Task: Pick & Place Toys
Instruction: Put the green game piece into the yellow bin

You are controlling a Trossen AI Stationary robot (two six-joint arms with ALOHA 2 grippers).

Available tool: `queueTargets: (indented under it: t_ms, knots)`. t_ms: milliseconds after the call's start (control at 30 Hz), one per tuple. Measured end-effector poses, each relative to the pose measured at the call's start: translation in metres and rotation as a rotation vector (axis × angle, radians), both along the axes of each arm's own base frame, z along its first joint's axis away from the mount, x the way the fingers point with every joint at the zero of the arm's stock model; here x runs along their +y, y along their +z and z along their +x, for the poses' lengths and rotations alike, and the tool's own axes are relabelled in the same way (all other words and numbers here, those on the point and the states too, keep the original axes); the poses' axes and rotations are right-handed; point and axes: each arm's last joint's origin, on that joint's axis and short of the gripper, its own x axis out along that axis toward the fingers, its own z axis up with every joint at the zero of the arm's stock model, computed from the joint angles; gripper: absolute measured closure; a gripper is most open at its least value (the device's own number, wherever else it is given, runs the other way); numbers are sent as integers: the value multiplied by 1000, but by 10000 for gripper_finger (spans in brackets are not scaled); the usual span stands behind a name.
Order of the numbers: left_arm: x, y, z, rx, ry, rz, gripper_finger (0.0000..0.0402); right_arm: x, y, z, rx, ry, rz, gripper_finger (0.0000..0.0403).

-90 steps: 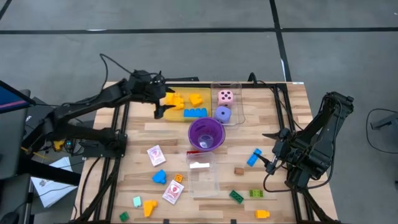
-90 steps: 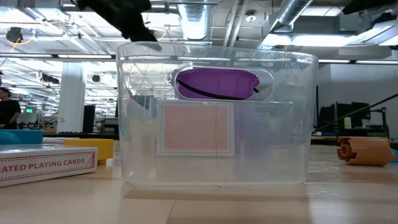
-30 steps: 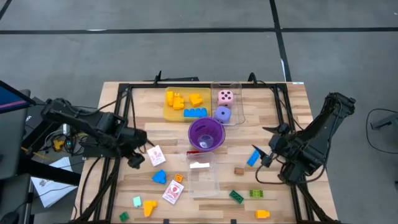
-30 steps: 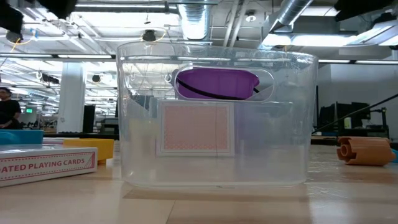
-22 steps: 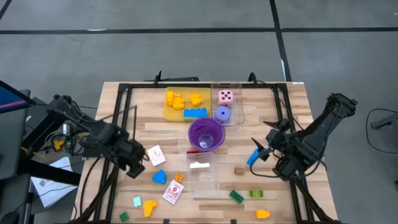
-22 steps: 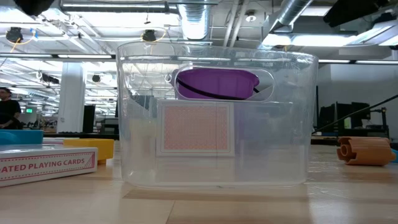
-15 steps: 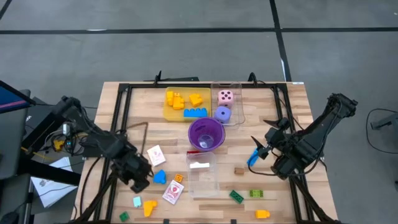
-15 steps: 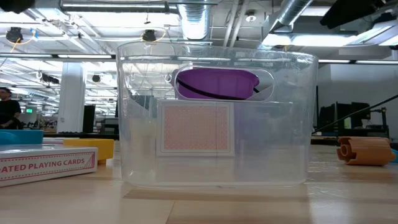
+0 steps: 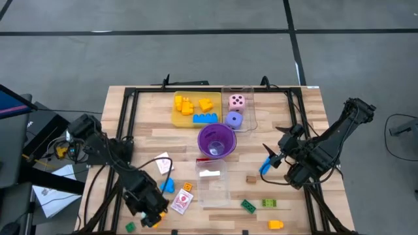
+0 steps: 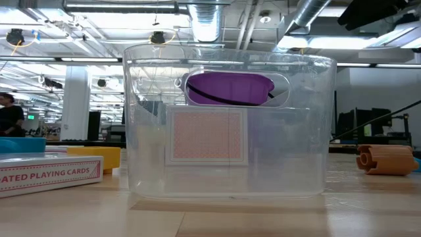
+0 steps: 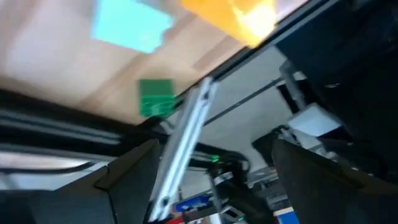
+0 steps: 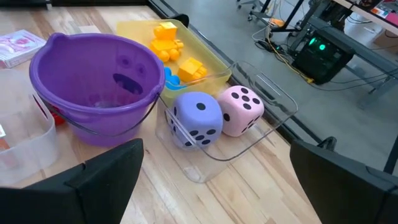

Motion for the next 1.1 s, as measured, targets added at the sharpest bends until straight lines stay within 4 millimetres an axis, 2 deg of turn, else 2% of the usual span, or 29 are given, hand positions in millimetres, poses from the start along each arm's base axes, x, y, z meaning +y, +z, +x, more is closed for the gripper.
queueTargets:
  t_ms: [433,733,1100]
  knots:
    - [-26,-27,-14,126,35,96,105,1,0,1,0,4,1,5]
    - [-37,-51,-22,225,17,150,137,1,0,1,-1,5,1,5]
    - [-44,-56,-28,201,-8,172,186,1,0,1,-3,4,7,5]
